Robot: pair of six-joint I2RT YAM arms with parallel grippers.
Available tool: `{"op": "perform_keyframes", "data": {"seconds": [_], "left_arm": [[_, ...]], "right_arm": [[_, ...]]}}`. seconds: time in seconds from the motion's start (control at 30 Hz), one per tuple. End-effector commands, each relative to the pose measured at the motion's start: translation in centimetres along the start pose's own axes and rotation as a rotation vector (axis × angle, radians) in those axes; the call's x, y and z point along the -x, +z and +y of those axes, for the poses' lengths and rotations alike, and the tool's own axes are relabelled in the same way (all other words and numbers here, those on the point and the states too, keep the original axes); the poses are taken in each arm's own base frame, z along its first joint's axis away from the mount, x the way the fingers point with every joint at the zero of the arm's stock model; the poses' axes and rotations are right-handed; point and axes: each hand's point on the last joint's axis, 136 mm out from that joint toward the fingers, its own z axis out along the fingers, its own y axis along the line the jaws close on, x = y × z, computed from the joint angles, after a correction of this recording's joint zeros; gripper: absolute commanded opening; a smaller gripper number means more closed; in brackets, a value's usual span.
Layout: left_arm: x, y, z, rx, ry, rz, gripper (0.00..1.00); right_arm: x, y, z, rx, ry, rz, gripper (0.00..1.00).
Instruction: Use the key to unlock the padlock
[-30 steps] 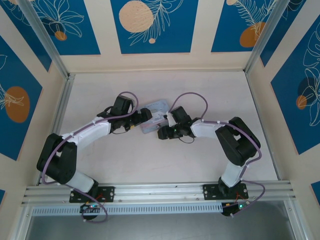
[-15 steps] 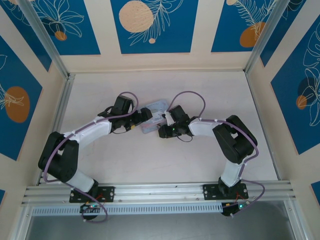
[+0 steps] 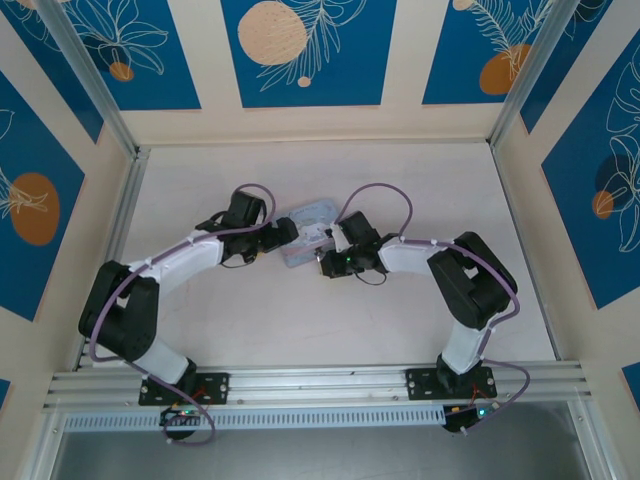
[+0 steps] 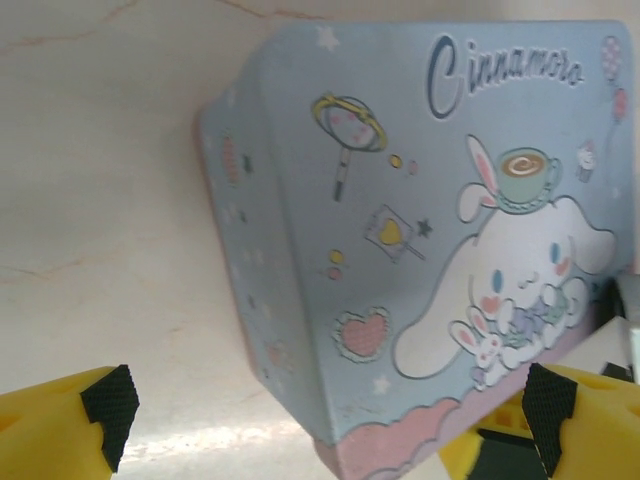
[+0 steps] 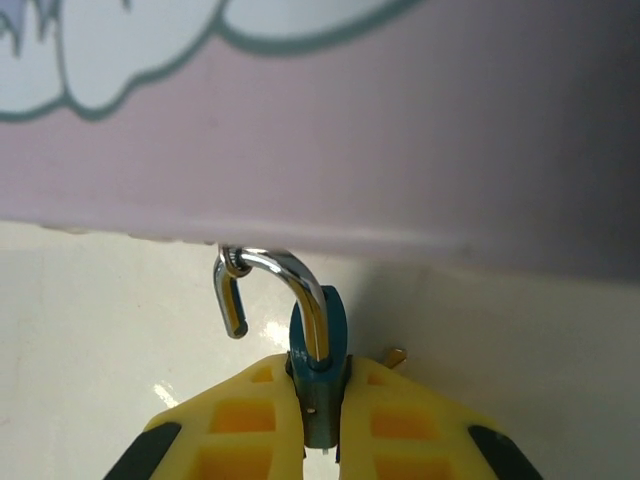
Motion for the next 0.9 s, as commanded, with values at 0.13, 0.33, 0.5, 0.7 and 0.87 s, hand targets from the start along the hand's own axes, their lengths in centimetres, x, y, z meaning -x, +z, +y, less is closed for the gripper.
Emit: {"op": "perform_keyframes", "data": {"seconds": [0.13, 0.33, 0.5, 0.7, 0.87], "left_arm": [[0.9, 0.7, 2.1, 0.117, 0.034, -0.026, 0.99], [0.0, 2.0, 3.0, 0.151, 0.032, 0.002, 0.99], [-1.5, 2.9, 3.7, 0.158, 0.012, 0.027, 0.99], [-2.9, 3.5, 4.4, 0.168, -0.003, 0.052, 0.99], [-3.6, 3.7, 4.8, 0.168, -0.022, 0.064, 0.99]], "right_arm": [[-0.6, -0.9, 0.9, 0.061, 0.090, 0.018, 0.00], [-0.9, -1.0, 1.0, 0.070, 0.157, 0.023, 0.00], [-1.3, -0.9, 1.0, 0.082, 0.266, 0.034, 0.00], [-1.7, -0.4, 1.0, 0.107, 0.443, 0.030, 0.00], [-1.4, 0.4, 1.1, 0.145, 0.571, -0.006, 0.00]]}}
